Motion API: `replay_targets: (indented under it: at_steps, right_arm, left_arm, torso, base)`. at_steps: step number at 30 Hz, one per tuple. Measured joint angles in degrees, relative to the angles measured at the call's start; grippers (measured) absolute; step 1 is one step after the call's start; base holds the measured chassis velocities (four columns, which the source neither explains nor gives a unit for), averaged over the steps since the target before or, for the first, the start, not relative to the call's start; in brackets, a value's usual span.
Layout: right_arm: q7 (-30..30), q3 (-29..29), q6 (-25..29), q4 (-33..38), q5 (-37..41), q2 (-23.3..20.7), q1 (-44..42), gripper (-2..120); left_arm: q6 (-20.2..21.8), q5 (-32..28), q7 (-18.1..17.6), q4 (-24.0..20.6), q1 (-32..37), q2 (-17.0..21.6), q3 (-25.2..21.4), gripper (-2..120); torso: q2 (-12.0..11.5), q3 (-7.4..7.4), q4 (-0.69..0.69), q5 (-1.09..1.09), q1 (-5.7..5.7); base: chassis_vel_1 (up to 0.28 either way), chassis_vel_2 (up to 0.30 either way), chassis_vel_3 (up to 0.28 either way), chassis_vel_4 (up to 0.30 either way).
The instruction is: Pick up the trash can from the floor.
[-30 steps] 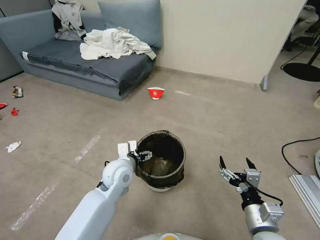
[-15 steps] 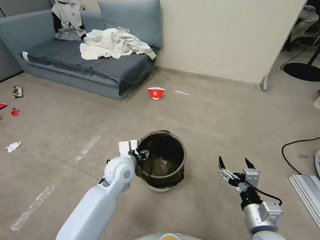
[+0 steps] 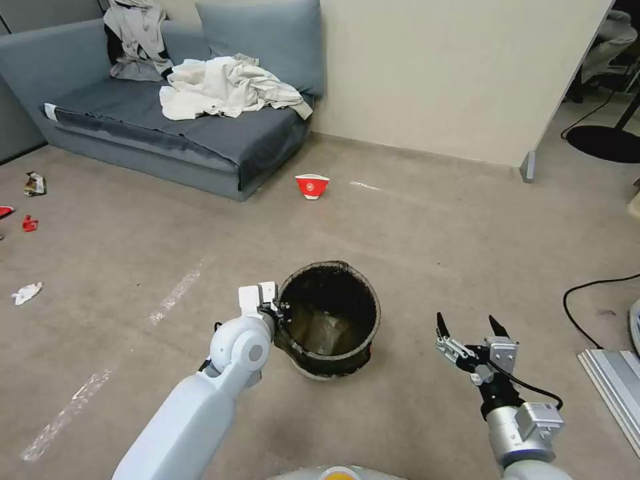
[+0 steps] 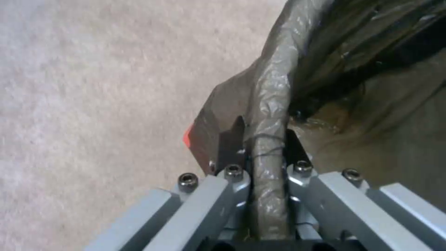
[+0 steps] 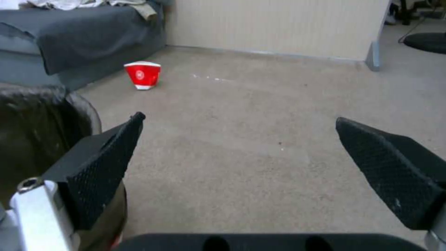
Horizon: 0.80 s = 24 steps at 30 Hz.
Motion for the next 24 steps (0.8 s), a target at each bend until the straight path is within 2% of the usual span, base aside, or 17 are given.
replay_targets:
  at_steps: [1,4,5,8,14,18,19,23,24]
  right_arm:
    - [0.0,0.0,0.0,0.0,0.0,0.0,0.0,100]
    - [0.0,0.02,-0.11,-0.04,-0.01,-0.01,0.2,100]
    - [0.0,0.02,-0.11,-0.04,-0.01,-0.01,0.2,100]
    - [0.0,0.09,-0.13,-0.04,-0.01,0.0,0.24,100]
    - [0.0,0.08,-0.14,-0.05,-0.02,0.22,0.53,100]
    - [0.0,0.05,-0.14,-0.05,-0.04,0.46,0.81,100]
    - [0.0,0.05,-0.14,-0.05,-0.04,0.46,0.81,100]
    - [0.0,0.05,-0.13,0.13,-0.05,0.65,0.9,100]
    - [0.0,0.05,-0.13,0.13,-0.05,0.65,0.9,100]
  left_arm:
    - [0.0,0.0,0.0,0.0,0.0,0.0,0.0,1]
    - [-4.96,1.4,2.82,-0.94,1.19,0.65,-0.36,1]
    - [-4.96,1.4,2.82,-0.94,1.19,0.65,-0.36,1]
    - [-8.67,2.03,6.52,-3.11,2.97,1.78,-1.83,1]
    - [-9.52,1.23,7.65,-7.23,5.8,3.15,-4.83,1]
    - [-9.43,-0.34,7.67,-12.12,9.59,4.4,-8.48,1]
    - [-9.43,-0.34,7.67,-12.12,9.59,4.4,-8.48,1]
    - [-8.71,-0.28,7.51,-18.0,15.84,5.43,-13.47,1]
    - [-8.71,-0.28,7.51,-18.0,15.84,5.43,-13.47,1]
  torso:
    - [0.0,0.0,0.0,0.0,0.0]
    - [0.0,0.0,-0.01,-0.01,0.0]
    - [0.0,0.0,-0.01,-0.01,0.0]
    - [0.0,0.0,-0.01,-0.01,0.0]
    - [0.0,0.0,-0.01,-0.01,0.0]
    - [0.0,0.0,-0.01,-0.01,0.0]
    - [0.0,0.0,-0.01,-0.01,0.0]
    - [0.0,0.0,0.0,-0.02,0.0]
    - [0.0,0.0,0.0,-0.02,0.0]
  base:
    - [0.0,0.0,0.0,0.0]
    - [0.0,0.0,0.0,0.0]
    - [0.0,0.0,0.0,0.0]
    - [0.0,0.0,0.0,0.0]
    - [0.0,0.0,0.0,0.0]
    - [0.0,0.0,0.0,0.0]
    - [0.0,0.0,0.0,0.0]
    - [0.0,0.0,0.0,0.0]
    - [0.0,0.0,0.0,0.0]
